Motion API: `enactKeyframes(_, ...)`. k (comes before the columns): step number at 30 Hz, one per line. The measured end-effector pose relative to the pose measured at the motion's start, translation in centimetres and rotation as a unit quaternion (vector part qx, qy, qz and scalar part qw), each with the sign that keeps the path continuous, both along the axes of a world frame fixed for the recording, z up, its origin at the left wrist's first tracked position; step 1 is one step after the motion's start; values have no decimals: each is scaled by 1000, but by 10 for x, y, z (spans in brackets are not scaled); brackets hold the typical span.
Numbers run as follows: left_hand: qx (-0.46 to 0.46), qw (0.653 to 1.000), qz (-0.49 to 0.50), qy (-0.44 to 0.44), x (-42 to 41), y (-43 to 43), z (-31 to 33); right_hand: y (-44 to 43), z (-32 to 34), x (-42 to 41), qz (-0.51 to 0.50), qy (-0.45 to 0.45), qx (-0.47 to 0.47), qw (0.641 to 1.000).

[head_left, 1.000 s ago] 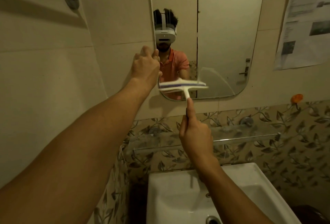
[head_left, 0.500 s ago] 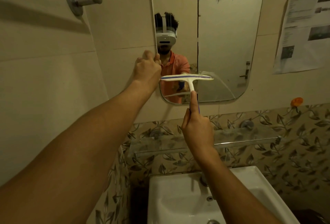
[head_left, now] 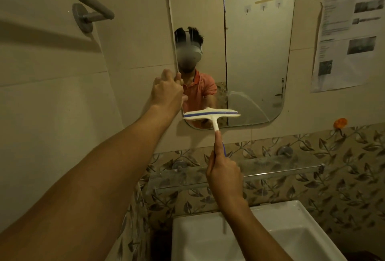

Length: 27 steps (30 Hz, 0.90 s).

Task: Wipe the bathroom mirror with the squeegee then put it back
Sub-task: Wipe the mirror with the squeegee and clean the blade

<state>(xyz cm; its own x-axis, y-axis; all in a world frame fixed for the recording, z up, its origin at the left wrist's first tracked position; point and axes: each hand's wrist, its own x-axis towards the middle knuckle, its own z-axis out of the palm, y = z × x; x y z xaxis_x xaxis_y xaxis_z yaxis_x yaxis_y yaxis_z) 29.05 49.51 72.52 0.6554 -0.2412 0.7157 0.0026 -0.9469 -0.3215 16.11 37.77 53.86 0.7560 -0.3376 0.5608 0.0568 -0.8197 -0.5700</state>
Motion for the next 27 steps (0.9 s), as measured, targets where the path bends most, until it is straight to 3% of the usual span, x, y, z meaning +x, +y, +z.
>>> enactKeyframes(8,-2,1000,4,10,-6,-5,2,1,-35,-6,19,50,15,998)
enactKeyframes(14,5,1000,14,15,-13,-5,2,-14,-33,-12,36,24,45,998)
enactKeyframes(18,33,999,17,16,-18,-5,5,-36,-35,-25,41,60,70,995)
enactKeyframes(27,12,999,14,30,-20,-6,7,-78,50,-32,40,-39,61,997)
